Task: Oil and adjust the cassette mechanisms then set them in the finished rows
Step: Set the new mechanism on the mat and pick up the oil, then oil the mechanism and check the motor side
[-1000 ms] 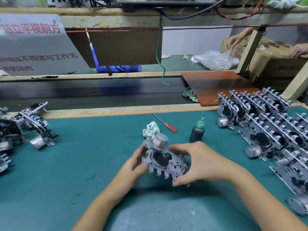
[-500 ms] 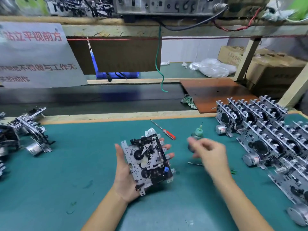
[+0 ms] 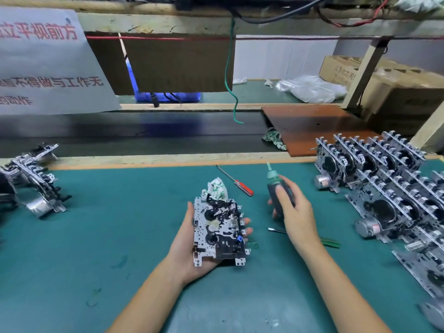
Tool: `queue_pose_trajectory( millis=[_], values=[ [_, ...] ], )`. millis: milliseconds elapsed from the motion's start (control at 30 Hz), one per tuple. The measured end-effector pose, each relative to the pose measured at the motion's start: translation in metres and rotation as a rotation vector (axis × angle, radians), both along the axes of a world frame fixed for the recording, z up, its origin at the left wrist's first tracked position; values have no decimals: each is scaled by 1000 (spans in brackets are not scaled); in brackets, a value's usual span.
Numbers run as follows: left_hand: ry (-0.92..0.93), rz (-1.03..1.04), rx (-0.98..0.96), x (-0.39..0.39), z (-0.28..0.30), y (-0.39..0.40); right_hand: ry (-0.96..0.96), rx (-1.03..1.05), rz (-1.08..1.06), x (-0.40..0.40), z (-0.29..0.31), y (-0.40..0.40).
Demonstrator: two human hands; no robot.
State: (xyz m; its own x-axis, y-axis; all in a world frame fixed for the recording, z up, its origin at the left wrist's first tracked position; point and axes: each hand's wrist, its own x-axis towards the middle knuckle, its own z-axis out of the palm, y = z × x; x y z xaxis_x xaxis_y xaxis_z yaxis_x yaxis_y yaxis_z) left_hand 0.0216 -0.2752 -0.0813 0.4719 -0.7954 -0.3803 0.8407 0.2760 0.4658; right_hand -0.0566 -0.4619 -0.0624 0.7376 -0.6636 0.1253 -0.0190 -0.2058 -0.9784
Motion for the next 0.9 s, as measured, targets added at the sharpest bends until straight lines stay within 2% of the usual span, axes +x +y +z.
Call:
queue_pose_trajectory(
  millis=[100,300,500,600,733,900],
  values=[
    [-4,-13,9,0,1,-2,-54,117,26,0,6,6],
    [-10,-18,22,0,0,-2,-234,599,127,-2,14,8],
    [2,-24,15,1,0,-2,-272,900,69,2,16,10],
    [-9,-42,13,0,3,-1,-297,854,55,3,16,15],
    [-14,-49,15,-1,5,0,-280,665,34,2,14,20],
    [-5,-46,9,-1,4,-1,-235,541,4,1,11,19]
  ],
)
